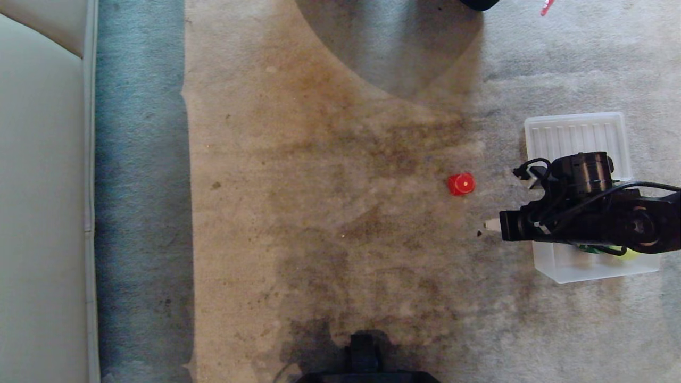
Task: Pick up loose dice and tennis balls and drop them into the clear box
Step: Pick up toys out of the box
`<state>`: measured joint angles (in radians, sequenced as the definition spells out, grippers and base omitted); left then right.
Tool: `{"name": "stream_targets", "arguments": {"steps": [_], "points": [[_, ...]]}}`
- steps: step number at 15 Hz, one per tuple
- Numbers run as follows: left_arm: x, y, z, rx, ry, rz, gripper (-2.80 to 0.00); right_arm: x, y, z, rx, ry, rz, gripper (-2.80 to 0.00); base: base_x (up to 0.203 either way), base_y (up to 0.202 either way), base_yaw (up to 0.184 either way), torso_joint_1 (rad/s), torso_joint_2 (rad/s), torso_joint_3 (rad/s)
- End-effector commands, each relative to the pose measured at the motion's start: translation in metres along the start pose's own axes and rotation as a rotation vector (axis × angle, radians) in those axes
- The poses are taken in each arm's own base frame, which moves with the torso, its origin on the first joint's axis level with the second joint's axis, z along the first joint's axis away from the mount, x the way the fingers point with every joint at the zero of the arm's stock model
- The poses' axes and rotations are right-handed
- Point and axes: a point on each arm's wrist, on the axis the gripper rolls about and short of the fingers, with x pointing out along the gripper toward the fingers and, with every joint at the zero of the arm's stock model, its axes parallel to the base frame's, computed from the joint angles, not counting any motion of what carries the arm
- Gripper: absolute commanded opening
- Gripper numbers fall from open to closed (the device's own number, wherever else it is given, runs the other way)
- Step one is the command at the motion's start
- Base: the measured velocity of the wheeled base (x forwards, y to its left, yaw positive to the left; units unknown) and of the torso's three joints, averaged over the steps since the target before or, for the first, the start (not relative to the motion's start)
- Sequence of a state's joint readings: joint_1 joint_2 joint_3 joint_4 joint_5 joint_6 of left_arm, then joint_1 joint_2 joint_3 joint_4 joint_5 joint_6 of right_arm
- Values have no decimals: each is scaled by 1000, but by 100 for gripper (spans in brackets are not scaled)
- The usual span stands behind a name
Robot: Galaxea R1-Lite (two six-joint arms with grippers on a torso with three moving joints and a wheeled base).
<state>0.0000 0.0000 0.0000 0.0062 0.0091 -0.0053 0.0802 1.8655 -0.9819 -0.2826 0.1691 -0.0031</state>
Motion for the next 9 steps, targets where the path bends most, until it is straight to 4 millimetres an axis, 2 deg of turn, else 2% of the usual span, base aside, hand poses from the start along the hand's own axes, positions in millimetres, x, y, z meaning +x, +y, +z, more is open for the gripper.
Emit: {"name": "stream_targets", "arguments": {"steps": [1,4,7,9], "points": [[0,0,0,-1,0,0,-280,21,-3,-8,-33,27,0,0,0,0,0,0,0,0],[0,0,0,-1,0,0,-280,38,-7,-2,-99,-15,-25,0,0,0,0,0,0,0],[0,0,0,-1,0,0,-280,42,-7,3,-111,-42,-33,0,0,0,0,0,0,0],[0,0,0,-1,0,0,-280,55,-6,22,-138,-136,-37,0,0,0,0,0,0,0]]}}
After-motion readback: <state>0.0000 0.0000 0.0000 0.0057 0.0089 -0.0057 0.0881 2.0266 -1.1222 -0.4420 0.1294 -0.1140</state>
